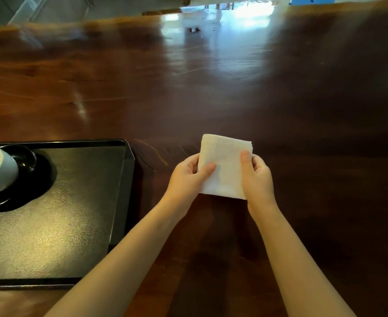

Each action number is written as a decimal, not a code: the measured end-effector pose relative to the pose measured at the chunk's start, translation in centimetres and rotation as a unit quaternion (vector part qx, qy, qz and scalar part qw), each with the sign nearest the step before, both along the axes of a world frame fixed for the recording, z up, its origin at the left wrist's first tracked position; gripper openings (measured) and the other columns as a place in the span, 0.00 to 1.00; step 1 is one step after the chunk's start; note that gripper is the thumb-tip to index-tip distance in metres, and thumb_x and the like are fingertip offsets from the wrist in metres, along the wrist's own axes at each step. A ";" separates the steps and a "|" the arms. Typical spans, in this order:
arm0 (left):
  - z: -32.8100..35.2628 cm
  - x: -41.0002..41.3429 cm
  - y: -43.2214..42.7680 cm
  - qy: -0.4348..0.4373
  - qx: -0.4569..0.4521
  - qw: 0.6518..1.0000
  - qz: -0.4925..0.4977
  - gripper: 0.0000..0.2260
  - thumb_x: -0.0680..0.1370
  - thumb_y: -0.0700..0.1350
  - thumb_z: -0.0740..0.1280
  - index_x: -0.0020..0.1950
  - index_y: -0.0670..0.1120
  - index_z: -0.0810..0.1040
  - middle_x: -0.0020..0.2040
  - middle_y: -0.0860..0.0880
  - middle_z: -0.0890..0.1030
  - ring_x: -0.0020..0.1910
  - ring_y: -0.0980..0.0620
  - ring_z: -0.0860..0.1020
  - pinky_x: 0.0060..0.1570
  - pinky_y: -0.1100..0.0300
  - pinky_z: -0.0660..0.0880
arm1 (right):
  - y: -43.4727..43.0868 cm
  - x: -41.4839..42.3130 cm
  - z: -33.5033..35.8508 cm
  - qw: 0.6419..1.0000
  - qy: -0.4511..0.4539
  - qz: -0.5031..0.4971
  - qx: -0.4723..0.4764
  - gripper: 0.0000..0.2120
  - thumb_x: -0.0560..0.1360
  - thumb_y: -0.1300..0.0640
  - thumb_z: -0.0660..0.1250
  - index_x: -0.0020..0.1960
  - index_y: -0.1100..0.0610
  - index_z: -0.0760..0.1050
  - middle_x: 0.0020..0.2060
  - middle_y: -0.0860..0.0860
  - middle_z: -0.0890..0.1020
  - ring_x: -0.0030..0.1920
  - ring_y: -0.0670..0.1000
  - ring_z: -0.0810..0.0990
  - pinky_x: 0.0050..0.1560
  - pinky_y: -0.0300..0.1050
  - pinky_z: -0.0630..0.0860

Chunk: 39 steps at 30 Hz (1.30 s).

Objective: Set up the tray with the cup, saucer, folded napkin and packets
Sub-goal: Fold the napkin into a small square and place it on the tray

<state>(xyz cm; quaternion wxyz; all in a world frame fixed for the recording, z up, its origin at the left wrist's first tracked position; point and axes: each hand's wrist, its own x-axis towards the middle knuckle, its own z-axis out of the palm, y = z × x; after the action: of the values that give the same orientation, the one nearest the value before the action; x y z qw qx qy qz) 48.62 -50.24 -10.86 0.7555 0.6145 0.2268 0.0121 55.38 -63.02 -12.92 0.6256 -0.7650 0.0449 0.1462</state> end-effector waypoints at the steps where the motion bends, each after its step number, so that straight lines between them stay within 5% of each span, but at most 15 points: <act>1: 0.0 -0.2 0.1 0.000 -0.011 1.000 -0.005 0.13 0.76 0.44 0.67 0.60 0.46 0.77 0.52 0.49 0.84 0.50 0.51 0.83 0.45 0.61 0.80 | 0.0 -0.1 -0.1 1.000 -0.010 -0.007 -0.027 0.15 0.77 0.40 0.56 0.48 0.50 0.73 0.42 0.47 0.80 0.42 0.46 0.80 0.39 0.42 0.78; 8: -0.5 -1.6 1.0 0.014 -0.122 0.992 0.014 0.12 0.77 0.42 0.65 0.59 0.44 0.77 0.54 0.46 0.84 0.51 0.49 0.82 0.46 0.58 0.81 | 1.2 -0.9 -0.3 0.983 -0.155 -0.032 -0.096 0.13 0.79 0.49 0.58 0.39 0.54 0.73 0.30 0.44 0.74 0.30 0.34 0.73 0.28 0.26 0.67; 13: -0.2 -1.4 1.9 0.043 -0.016 0.998 0.033 0.13 0.76 0.53 0.64 0.59 0.49 0.76 0.52 0.51 0.83 0.51 0.51 0.82 0.48 0.53 0.81 | 1.4 -1.3 0.1 0.986 -0.148 0.044 -0.055 0.12 0.79 0.48 0.57 0.41 0.50 0.74 0.33 0.45 0.77 0.33 0.37 0.75 0.29 0.29 0.70; 17: 0.0 -1.2 1.6 -0.002 0.008 0.996 0.086 0.07 0.77 0.48 0.64 0.53 0.50 0.78 0.53 0.46 0.83 0.52 0.46 0.81 0.54 0.48 0.79 | 2.0 -1.3 0.2 0.984 -0.166 0.048 -0.046 0.12 0.79 0.49 0.57 0.44 0.53 0.75 0.34 0.44 0.77 0.34 0.36 0.75 0.30 0.27 0.70; 21: -0.3 -1.6 2.1 -0.024 0.005 0.995 0.098 0.05 0.78 0.47 0.63 0.50 0.53 0.78 0.50 0.50 0.83 0.50 0.49 0.82 0.51 0.52 0.80 | 2.7 -1.3 0.2 0.984 -0.161 0.063 -0.033 0.10 0.79 0.49 0.58 0.43 0.49 0.76 0.36 0.44 0.79 0.37 0.39 0.77 0.33 0.30 0.73; 24: -0.8 -2.0 2.6 -0.021 0.036 0.993 0.107 0.05 0.77 0.48 0.64 0.51 0.55 0.77 0.50 0.52 0.83 0.48 0.53 0.82 0.46 0.56 0.81 | 2.9 -1.2 0.3 0.991 -0.086 0.097 -0.031 0.11 0.78 0.47 0.58 0.43 0.48 0.76 0.40 0.47 0.81 0.42 0.45 0.80 0.40 0.41 0.77; 28: -0.9 -2.6 3.0 -0.022 0.046 0.990 0.131 0.06 0.76 0.54 0.64 0.53 0.60 0.74 0.51 0.55 0.82 0.48 0.57 0.82 0.42 0.60 0.81 | 3.2 -2.5 -0.1 0.983 0.014 0.175 -0.046 0.18 0.76 0.39 0.55 0.44 0.52 0.74 0.40 0.51 0.80 0.39 0.48 0.81 0.26 0.37 0.74; 32: -1.5 -3.7 1.0 0.047 -0.019 0.984 0.173 0.21 0.69 0.63 0.65 0.58 0.54 0.72 0.51 0.51 0.81 0.44 0.55 0.83 0.36 0.61 0.80 | 4.3 -3.1 0.5 0.989 -0.064 0.124 -0.051 0.15 0.78 0.42 0.56 0.40 0.51 0.73 0.36 0.47 0.79 0.37 0.45 0.80 0.28 0.30 0.73; 35: -1.4 -4.6 -0.1 0.067 0.003 0.974 0.216 0.16 0.74 0.58 0.65 0.56 0.52 0.72 0.44 0.49 0.81 0.31 0.57 0.81 0.23 0.66 0.73 | 4.7 -2.9 1.6 0.980 -0.109 0.152 -0.062 0.14 0.78 0.44 0.56 0.40 0.51 0.72 0.35 0.46 0.78 0.36 0.44 0.80 0.26 0.27 0.71; 39: 0.6 -4.8 1.2 0.012 0.121 0.962 0.246 0.07 0.74 0.55 0.67 0.47 0.60 0.70 0.46 0.56 0.78 0.42 0.66 0.79 0.27 0.68 0.75 | 5.0 -3.4 2.8 0.976 -0.124 0.161 -0.080 0.13 0.78 0.45 0.56 0.38 0.47 0.70 0.35 0.45 0.77 0.35 0.42 0.80 0.21 0.31 0.72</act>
<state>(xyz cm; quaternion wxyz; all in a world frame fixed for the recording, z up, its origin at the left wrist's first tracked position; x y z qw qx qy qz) 43.81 -49.03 -10.24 0.6468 0.6267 0.3764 0.2175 51.94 -58.01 -10.14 0.5315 -0.8220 -0.1447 0.1448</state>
